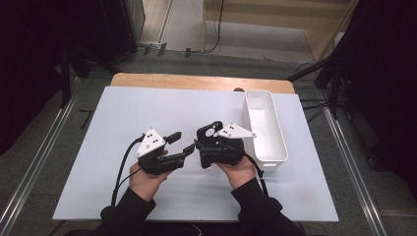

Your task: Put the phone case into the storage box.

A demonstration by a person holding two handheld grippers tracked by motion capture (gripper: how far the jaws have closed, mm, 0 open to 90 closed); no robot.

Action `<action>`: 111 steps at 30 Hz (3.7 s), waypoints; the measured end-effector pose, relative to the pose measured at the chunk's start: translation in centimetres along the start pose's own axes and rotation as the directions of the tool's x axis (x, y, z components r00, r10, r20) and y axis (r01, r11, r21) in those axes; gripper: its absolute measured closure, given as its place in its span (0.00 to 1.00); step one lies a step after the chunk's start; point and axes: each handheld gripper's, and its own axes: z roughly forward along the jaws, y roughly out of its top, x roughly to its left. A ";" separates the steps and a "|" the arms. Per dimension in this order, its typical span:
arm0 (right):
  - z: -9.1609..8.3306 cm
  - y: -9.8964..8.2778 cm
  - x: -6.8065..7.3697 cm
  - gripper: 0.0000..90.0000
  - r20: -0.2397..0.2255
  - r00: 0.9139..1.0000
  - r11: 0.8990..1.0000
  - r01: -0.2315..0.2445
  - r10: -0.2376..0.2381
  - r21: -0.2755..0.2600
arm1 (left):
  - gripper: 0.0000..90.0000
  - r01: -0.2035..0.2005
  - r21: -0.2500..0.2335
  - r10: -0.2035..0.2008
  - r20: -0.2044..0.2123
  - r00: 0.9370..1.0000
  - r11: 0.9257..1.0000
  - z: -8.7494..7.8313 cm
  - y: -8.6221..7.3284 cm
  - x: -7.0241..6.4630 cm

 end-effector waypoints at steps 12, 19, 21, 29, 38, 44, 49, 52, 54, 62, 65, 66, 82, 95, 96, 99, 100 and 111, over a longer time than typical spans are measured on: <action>-0.2 0.1 -0.4 0.15 0.000 1.000 1.000 0.003 -0.003 -0.001 | 0.31 -0.073 -0.029 0.075 0.091 0.993 0.997 0.0 -1.2 1.6; -0.4 0.1 -0.5 0.15 -0.013 1.000 1.000 0.001 -0.001 -0.001 | 0.27 -0.069 -0.048 0.075 0.135 0.988 0.996 -0.6 -1.4 2.3; -0.4 0.1 -0.5 0.14 -0.018 1.000 1.000 -0.002 0.002 -0.002 | 0.27 -0.084 -0.041 0.089 0.137 0.987 0.996 -0.7 -1.5 2.4; -0.4 0.1 -0.7 0.15 -0.029 1.000 1.000 0.003 -0.004 -0.002 | 0.26 -0.097 0.003 0.094 0.220 0.971 0.995 -1.1 -2.5 2.8; -0.4 0.2 -0.8 0.15 -0.031 1.000 1.000 -0.003 0.003 0.000 | 0.23 -0.084 0.035 0.074 0.222 0.972 0.996 -1.8 -3.9 3.3; -0.4 0.3 -0.8 0.14 -0.036 0.999 1.000 -0.001 0.001 0.002 | 0.23 -0.060 0.034 0.052 0.206 0.977 0.998 -3.0 -4.7 4.0; -0.4 0.5 -1.0 0.15 -0.037 0.999 1.000 -0.002 0.002 -0.005 | 0.23 -0.048 0.033 0.042 0.186 0.982 0.998 -4.0 -5.1 4.5; -0.4 0.7 -1.1 0.15 -0.043 0.999 1.000 -0.003 0.003 -0.002 | 0.23 -0.037 0.033 0.031 0.174 0.984 0.999 -4.3 -5.3 4.8; -0.4 0.9 -1.2 0.15 -0.051 0.999 1.000 -0.003 0.003 -0.002 | 0.23 -0.025 0.031 0.020 0.163 0.986 0.999 -4.5 -5.4 4.9; -0.4 1.8 -1.6 0.15 -0.058 0.998 1.000 0.015 -0.014 0.003 | 0.23 -0.016 0.046 0.009 0.147 0.989 0.999 -5.1 -5.7 5.0; -0.5 2.1 -1.9 0.15 -0.061 0.998 1.000 0.012 -0.012 0.005 | 0.23 -0.006 0.036 0.001 0.141 0.990 0.999 -5.5 -5.8 5.0; -0.6 2.2 -2.0 0.15 -0.063 0.998 1.000 0.008 -0.008 0.005 | 0.23 -0.007 0.040 0.001 0.136 0.991 0.999 -5.6 -5.8 5.0; -0.8 3.8 -3.4 0.15 -0.066 0.998 1.000 0.006 -0.005 0.010 | 0.23 0.012 0.045 -0.015 0.081 0.997 0.999 -6.9 -6.5 5.3; -1.8 5.0 -4.9 0.15 -0.051 0.999 1.000 -0.004 0.004 0.004 | 0.23 0.021 0.044 -0.023 0.065 0.998 0.999 -7.3 -6.6 5.5; -2.0 5.1 -5.0 0.15 -0.049 0.999 1.000 -0.010 0.010 0.006 | 0.23 0.018 0.045 -0.021 0.064 0.998 0.999 -7.3 -6.7 5.5; -2.4 5.4 -5.6 0.15 -0.042 0.999 1.000 -0.015 0.015 0.000 | 0.23 0.018 0.049 -0.021 0.064 0.998 0.999 -7.3 -6.7 5.6; -2.5 5.5 -5.7 0.15 -0.038 0.999 1.000 -0.017 0.017 0.001 | 0.23 0.017 0.049 -0.020 0.065 0.998 0.999 -7.3 -6.7 5.5; -4.1 6.6 -7.1 0.15 0.001 1.000 1.000 -0.021 0.021 -0.014 | 0.23 0.025 0.043 -0.028 0.059 0.998 0.999 -7.4 -6.6 5.8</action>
